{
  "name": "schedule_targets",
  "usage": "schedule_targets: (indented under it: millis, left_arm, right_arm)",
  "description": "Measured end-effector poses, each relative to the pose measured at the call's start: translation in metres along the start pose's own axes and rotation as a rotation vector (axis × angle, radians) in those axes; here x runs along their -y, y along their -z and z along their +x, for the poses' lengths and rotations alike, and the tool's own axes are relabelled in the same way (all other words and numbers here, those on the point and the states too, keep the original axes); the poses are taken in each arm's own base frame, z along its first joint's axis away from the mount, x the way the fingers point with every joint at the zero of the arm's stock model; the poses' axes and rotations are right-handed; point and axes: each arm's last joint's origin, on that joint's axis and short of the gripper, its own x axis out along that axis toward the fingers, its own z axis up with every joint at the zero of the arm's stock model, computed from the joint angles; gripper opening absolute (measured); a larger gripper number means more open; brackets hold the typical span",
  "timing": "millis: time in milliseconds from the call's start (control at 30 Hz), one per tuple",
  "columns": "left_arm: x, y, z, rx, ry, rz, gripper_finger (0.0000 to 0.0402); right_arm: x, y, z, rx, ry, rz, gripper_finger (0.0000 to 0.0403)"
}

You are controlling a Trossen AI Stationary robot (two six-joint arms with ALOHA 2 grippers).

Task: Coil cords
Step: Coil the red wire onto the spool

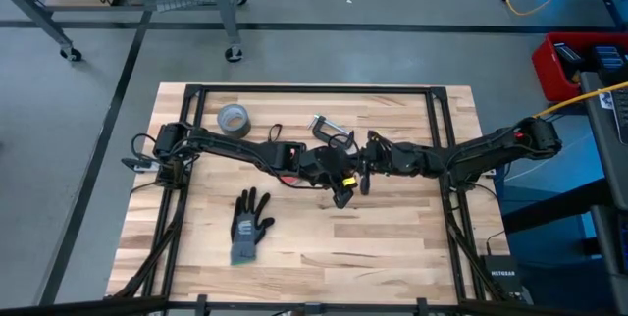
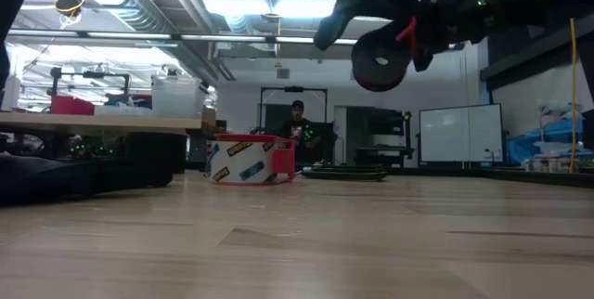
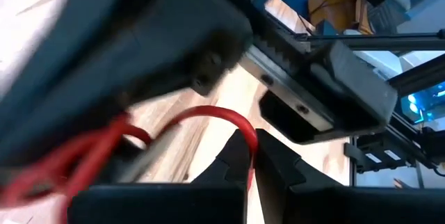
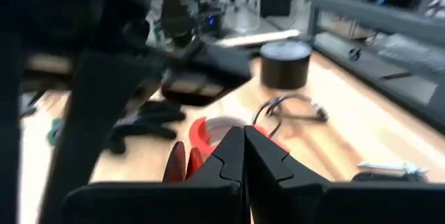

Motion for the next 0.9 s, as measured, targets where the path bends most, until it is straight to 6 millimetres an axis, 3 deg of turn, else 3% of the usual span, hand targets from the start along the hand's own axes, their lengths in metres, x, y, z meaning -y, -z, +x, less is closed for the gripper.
schedule_targets:
  millis: [467, 900]
  left_arm:
    - [-0.006, 0.004, -0.008, -0.077, -0.078, 0.017, 0.0000]
    - [-0.003, -0.002, -0.032, -0.097, -0.092, 0.060, 0.0000]
  right_arm:
    - [-0.002, 0.005, -0.002, -0.075, -0.095, 0.034, 0.0005]
    - [-0.003, 0.006, -0.003, -0.099, -0.152, 0.060, 0.0005]
